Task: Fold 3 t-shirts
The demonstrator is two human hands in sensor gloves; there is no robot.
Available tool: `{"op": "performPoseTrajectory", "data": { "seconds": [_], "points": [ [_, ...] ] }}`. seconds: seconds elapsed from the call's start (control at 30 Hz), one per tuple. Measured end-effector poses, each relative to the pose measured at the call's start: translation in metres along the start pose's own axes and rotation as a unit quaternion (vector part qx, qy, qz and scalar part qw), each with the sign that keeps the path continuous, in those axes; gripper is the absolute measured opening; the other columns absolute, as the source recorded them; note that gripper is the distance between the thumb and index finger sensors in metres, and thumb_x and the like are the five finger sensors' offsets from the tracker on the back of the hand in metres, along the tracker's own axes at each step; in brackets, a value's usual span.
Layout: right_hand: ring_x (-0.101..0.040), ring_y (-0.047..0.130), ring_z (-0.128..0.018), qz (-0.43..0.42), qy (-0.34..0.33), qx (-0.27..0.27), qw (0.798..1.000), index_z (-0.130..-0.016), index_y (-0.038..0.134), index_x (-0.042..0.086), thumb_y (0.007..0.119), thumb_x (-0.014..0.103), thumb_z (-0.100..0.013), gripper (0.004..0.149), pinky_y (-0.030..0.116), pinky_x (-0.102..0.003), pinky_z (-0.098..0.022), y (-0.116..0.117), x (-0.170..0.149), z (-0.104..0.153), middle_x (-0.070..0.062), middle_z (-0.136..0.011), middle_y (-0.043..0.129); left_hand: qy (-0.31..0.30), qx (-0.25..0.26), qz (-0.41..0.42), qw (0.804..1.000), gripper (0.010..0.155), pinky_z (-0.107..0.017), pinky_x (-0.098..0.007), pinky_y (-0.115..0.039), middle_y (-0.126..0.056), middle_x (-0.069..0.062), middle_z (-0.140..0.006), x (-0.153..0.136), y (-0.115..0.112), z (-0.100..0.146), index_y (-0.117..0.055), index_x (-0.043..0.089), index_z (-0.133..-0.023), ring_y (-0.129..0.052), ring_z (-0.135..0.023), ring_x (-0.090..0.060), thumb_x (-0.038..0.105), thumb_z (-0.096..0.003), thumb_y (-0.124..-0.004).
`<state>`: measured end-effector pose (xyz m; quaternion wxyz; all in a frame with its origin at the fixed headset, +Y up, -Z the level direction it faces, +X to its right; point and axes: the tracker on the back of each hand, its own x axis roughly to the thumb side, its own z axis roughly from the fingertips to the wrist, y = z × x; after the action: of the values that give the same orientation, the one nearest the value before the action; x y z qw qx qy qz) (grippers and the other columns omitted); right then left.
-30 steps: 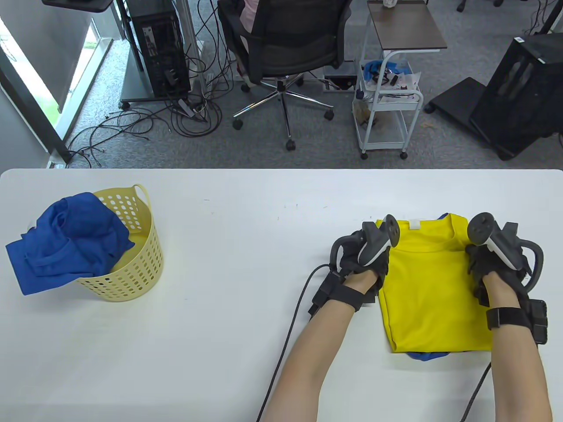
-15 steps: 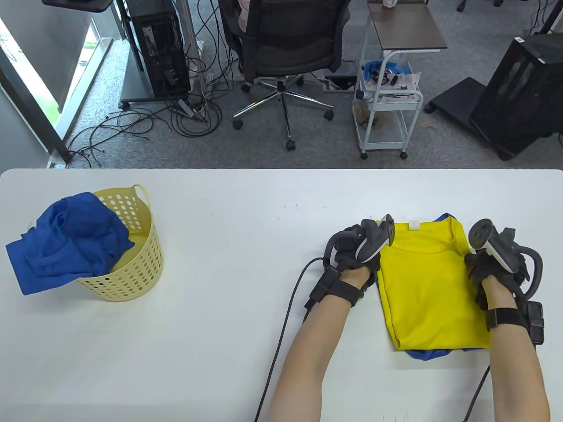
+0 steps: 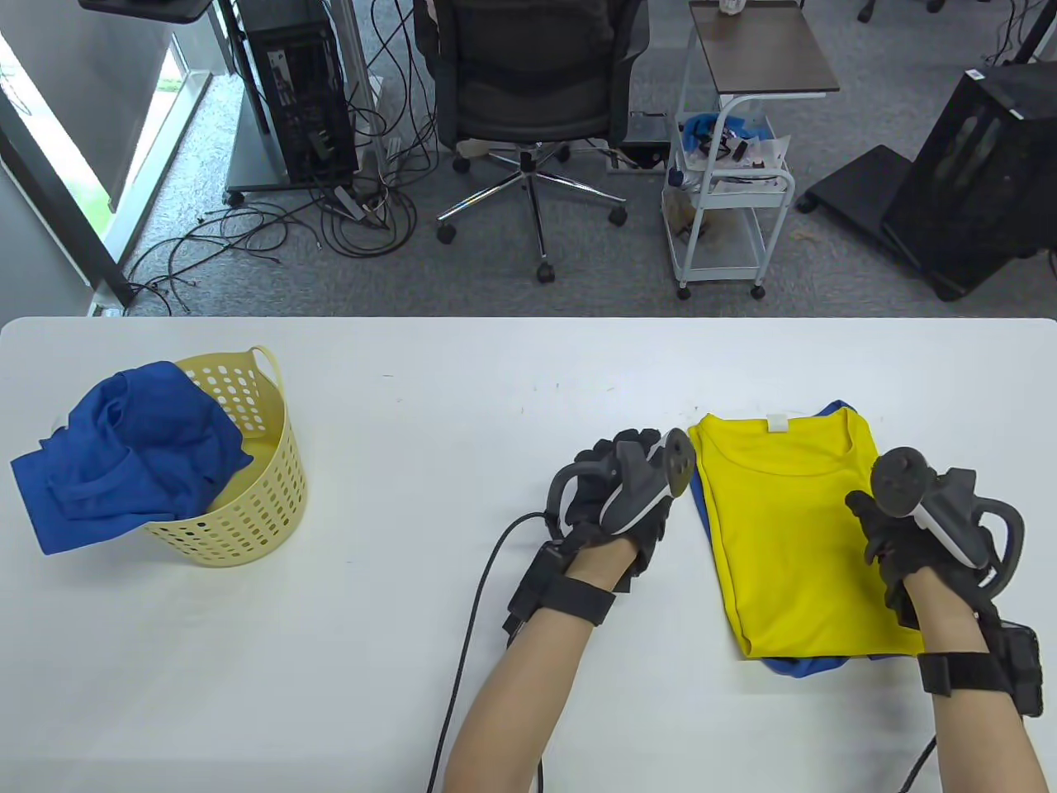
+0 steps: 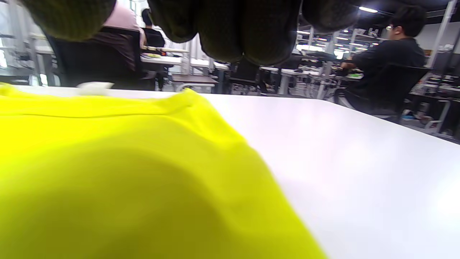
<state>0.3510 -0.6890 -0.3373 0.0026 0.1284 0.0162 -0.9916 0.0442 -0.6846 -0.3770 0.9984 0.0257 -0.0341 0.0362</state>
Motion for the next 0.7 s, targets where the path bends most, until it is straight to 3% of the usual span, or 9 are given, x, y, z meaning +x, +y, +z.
{"op": "performPoseTrajectory", "data": {
  "seconds": [0.2, 0.33, 0.5, 0.63, 0.7],
  "points": [
    [-0.047, 0.065, -0.096, -0.023, -0.061, -0.013, 0.998, -0.100, 0.059, 0.022, 0.074, 0.052, -0.041, 0.068, 0.049, -0.069, -0.069, -0.009, 0.040, 0.042, -0.011, -0.104, 0.066, 0.008, 0.008, 0.026, 1.000, 0.075, -0.068, -0.049, -0.071, -0.069, 0.004, -0.103, -0.055, 0.027, 0.034, -0.057, 0.033, -0.102, -0.076, -0.093, -0.022, 0.070, -0.0372, -0.057],
    [-0.050, 0.057, -0.101, -0.050, -0.106, -0.004, 0.993, -0.103, 0.054, 0.025, 0.067, 0.060, -0.039, 0.074, 0.043, -0.072, -0.071, -0.007, 0.065, 0.067, -0.011, -0.109, 0.060, 0.010, -0.013, 0.056, 0.998, 0.076, -0.075, -0.054, -0.062, -0.060, 0.003, -0.109, -0.097, 0.038, 0.054, -0.050, 0.034, -0.106, -0.066, -0.102, -0.025, 0.070, -0.0395, -0.044],
    [-0.051, 0.049, -0.105, -0.076, -0.125, 0.016, 0.989, -0.104, 0.050, 0.028, 0.061, 0.066, -0.037, 0.077, 0.036, -0.074, -0.072, 0.008, 0.078, 0.076, -0.010, -0.113, 0.054, 0.013, -0.006, 0.046, 0.999, 0.078, -0.080, -0.057, -0.052, -0.053, 0.003, -0.114, -0.147, 0.045, 0.071, -0.042, 0.034, -0.109, -0.054, -0.108, -0.025, 0.070, -0.0399, -0.042],
    [-0.053, 0.035, -0.108, -0.137, -0.134, 0.032, 0.981, -0.105, 0.045, 0.028, 0.062, 0.067, -0.037, 0.081, 0.027, -0.077, -0.071, 0.028, 0.077, 0.080, -0.011, -0.116, 0.047, 0.026, 0.015, 0.021, 0.999, 0.079, -0.084, -0.058, -0.035, -0.048, 0.003, -0.116, -0.183, 0.049, 0.081, -0.040, 0.033, -0.109, -0.044, -0.111, -0.024, 0.070, -0.0401, -0.044],
    [-0.053, 0.032, -0.108, -0.121, -0.144, 0.045, 0.981, -0.105, 0.043, 0.028, 0.061, 0.068, -0.037, 0.081, 0.024, -0.077, -0.071, 0.031, 0.076, 0.082, -0.011, -0.117, 0.044, 0.037, 0.019, 0.017, 0.999, 0.078, -0.084, -0.056, -0.033, -0.048, 0.003, -0.116, -0.198, 0.051, 0.083, -0.041, 0.033, -0.109, -0.042, -0.111, -0.024, 0.069, -0.0406, -0.046]
  ]
}}
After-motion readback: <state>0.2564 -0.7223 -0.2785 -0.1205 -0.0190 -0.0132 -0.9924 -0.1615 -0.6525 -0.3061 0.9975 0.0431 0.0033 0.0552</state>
